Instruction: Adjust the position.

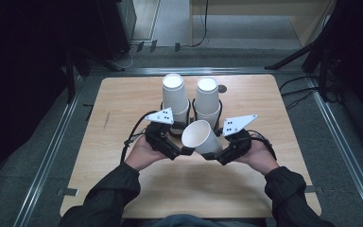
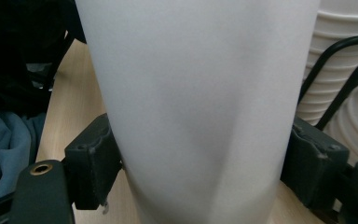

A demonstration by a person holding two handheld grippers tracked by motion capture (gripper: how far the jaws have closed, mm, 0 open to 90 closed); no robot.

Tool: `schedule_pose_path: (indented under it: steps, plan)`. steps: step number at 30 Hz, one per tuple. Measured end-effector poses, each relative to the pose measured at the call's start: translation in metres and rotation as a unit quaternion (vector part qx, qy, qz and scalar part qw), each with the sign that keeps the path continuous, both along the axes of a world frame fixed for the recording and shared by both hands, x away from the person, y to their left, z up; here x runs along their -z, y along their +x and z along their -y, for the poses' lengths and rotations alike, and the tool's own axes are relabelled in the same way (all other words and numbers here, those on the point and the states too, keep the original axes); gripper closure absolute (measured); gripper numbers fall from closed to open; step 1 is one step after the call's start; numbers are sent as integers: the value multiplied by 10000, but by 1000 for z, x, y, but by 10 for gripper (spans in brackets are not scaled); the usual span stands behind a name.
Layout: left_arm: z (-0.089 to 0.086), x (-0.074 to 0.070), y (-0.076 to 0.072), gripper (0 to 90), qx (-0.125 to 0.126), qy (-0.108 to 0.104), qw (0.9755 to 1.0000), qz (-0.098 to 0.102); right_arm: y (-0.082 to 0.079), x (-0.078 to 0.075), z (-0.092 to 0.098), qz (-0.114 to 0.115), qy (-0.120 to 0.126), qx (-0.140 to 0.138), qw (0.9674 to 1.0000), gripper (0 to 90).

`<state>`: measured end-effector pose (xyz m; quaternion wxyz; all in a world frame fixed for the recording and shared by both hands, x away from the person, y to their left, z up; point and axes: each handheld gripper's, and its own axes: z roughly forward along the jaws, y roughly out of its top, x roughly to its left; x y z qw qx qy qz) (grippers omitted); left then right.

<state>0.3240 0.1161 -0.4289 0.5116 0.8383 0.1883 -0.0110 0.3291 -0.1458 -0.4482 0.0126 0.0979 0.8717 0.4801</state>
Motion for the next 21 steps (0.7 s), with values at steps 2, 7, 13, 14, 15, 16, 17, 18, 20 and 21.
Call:
schedule_pose_path:
  steps: [2,7,13,14,15,16,17,18,20,21]
  plan:
    - [3,1,-1,0,25,1,10000,3,-1,1,-3,-6,-5,-7,10000,217]
    - [10,3,-1,0,84,7,10000,-28,-2,4,-12,-43,16,-74,10000,217]
    - [14,4,-4,0,88,-35,10000,15,-3,7,-19,-142,8,-143,9998,216]
    - [13,4,-4,12,91,-61,9999,35,-3,8,-20,-160,6,-141,9998,216]
    - [12,3,-5,49,65,-91,9999,80,-3,9,-21,-139,7,-161,9998,217]
    - [12,3,-5,53,65,-91,9999,80,-3,9,-21,-139,7,-161,9998,217]
    - [11,2,-6,60,10,-142,9998,113,-3,8,-22,-157,89,-144,9997,218]
    - [11,2,-6,64,10,-142,9998,113,-3,8,-22,-157,89,-144,9997,218]
    - [11,1,-6,79,-13,-159,9997,166,-3,8,-22,-165,126,-140,9997,219]
    - [11,0,-7,79,-16,-140,9997,192,-4,7,-22,-168,118,-136,9997,219]
